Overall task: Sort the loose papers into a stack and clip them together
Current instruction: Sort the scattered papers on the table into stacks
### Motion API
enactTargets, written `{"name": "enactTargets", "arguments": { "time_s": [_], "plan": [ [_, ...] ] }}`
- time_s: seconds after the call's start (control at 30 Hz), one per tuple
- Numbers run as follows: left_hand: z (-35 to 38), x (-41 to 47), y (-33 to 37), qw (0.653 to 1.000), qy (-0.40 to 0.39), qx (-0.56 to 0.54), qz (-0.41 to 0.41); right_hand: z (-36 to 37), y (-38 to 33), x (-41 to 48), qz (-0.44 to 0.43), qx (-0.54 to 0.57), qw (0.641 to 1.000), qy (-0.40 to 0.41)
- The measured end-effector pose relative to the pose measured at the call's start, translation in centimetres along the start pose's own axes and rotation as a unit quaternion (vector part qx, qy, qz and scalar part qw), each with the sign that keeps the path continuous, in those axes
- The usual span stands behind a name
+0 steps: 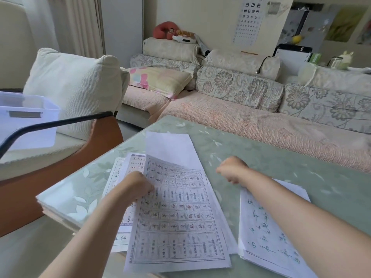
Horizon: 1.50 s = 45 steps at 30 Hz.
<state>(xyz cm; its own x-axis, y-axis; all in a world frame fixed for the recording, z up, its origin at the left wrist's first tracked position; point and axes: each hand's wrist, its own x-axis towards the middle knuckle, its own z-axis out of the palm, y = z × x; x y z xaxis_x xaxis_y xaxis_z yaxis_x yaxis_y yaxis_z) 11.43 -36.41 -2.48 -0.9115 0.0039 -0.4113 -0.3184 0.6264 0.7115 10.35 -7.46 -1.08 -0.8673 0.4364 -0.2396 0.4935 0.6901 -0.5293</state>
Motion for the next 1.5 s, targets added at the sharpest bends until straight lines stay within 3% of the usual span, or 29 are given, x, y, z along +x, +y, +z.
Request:
{"name": "enactTargets", "arguments": {
  "time_s": [0.13, 0.47, 0.7, 0.87, 1.03, 1.13, 1.27, 1.33, 1.37, 1.5],
  "plan": [
    [0.1, 0.0, -0.1, 1.000, 0.014, 0.013, 0.015, 1.6, -3.0, 3.3, 0.010, 0.067, 0.998, 0.015],
    [-0.8, 1.0, -1.5, 0.995, 0.008, -0.089, 0.055, 4.5, -7.8, 7.5, 0.067, 0.239, 0.968, -0.023],
    [-1.1, 1.2, -1.8, 0.991, 0.008, -0.120, 0.055, 4.2, -8.1, 8.0, 0.044, 0.309, 0.943, -0.117],
    [-0.7, 1.4, -1.7, 0.990, 0.034, -0.138, 0.024, 3.6, -6.3, 7.5, 0.046, 0.341, 0.936, 0.076],
    [0.1, 1.5, -1.8, 0.985, 0.102, -0.141, 0.018, -0.2, -5.0, 5.5, 0.002, 0.440, 0.879, 0.182],
    [0.6, 1.3, -1.5, 0.986, 0.104, -0.129, 0.003, -2.1, -4.9, 4.3, 0.033, 0.517, 0.832, 0.196],
    [0.9, 1.0, -1.2, 0.989, 0.072, -0.130, -0.019, -2.0, -4.3, 2.9, 0.108, 0.593, 0.782, 0.156],
    [1.0, 0.8, -1.1, 0.990, 0.065, -0.123, -0.024, -1.1, -3.5, 1.6, 0.105, 0.574, 0.802, 0.130],
    [1.1, 0.7, -1.0, 0.989, 0.058, -0.135, -0.026, -0.5, -3.1, 0.9, 0.094, 0.543, 0.828, 0.101],
    [0.6, 1.3, -1.8, 0.959, 0.038, -0.275, -0.059, 1.9, -1.1, -1.6, 0.064, 0.367, 0.922, -0.107]
  ]
}}
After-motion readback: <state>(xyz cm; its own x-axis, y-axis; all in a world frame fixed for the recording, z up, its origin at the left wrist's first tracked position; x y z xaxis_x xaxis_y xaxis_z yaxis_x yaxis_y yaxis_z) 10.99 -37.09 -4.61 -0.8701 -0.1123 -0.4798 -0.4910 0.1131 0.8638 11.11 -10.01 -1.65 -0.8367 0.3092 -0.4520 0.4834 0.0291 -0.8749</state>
